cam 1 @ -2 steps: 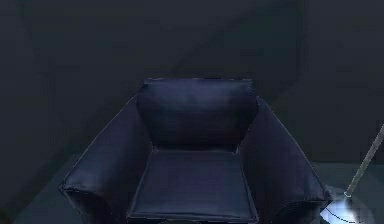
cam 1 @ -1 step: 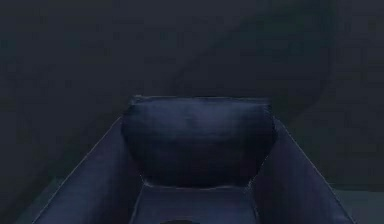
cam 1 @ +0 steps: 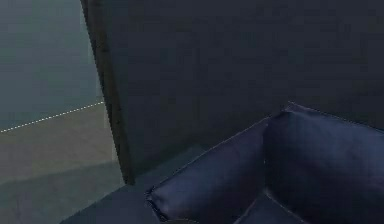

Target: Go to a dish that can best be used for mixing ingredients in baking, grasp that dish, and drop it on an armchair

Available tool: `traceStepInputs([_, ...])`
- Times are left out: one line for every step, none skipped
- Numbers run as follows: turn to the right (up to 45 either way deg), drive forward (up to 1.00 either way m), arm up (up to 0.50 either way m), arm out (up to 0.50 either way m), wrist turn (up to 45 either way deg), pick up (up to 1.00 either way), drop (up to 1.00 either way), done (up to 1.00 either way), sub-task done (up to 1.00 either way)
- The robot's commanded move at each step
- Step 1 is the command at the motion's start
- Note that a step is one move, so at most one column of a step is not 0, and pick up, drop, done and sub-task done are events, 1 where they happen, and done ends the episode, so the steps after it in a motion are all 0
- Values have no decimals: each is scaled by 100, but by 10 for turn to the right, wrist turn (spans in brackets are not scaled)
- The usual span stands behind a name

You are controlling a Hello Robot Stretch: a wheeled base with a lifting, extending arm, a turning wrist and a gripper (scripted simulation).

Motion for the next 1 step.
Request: traceStepInputs([-240, 0, 0, 0, 0, 0, 0, 0, 0])
